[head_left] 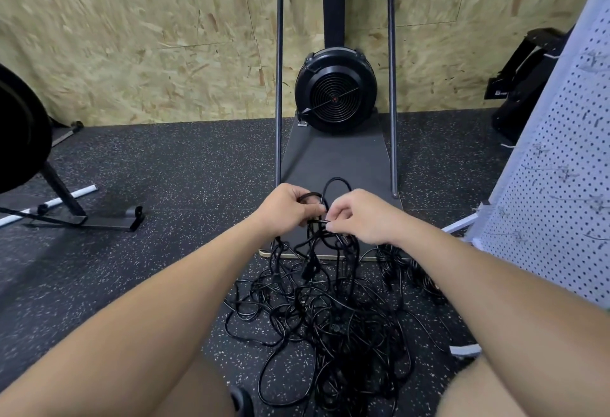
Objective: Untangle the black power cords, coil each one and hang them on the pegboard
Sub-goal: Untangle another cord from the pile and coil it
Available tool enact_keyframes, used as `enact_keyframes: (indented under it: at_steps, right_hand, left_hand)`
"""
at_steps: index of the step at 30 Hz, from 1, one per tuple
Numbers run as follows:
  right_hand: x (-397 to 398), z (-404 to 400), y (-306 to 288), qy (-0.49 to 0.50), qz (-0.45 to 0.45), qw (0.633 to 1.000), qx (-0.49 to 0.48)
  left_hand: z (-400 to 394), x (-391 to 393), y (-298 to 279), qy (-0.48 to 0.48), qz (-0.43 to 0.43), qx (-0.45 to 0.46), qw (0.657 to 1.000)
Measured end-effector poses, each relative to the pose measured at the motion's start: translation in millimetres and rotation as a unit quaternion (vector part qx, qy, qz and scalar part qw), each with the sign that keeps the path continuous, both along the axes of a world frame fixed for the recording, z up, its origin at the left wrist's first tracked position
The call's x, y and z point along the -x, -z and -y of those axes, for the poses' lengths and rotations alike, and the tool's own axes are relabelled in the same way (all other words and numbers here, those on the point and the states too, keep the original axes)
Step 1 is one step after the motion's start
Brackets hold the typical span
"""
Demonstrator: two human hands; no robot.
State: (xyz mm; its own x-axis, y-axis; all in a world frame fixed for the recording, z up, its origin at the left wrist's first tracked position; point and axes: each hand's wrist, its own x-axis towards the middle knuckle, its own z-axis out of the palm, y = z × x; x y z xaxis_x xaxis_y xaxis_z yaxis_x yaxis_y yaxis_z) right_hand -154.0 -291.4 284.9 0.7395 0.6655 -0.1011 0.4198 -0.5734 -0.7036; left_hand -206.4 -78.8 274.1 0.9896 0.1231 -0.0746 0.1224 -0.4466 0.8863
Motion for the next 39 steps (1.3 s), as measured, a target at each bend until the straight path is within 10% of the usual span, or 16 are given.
enact_keyframes:
  at_steps: [13, 22, 39]
  right_hand:
    - [-1.9, 15.0, 2.0, -0.077, 0.057, 0.986, 0.138]
    - [-3.3, -4.4, 4.6, 0.117, 0.176, 0.976, 0.046]
    - [-6.5, 4.7, -7.5, -0.016, 0.043, 0.994, -0.096]
  left_hand:
    - [-12.9, -0.4, -6.9, -0.031, 0.046, -0.095, 0.994]
    - [4.5, 0.8, -14.5, -0.004, 0.042, -0.103, 0.994]
    - [-25.3, -10.7, -4.9, -0.157, 0.006, -0.071, 0.985]
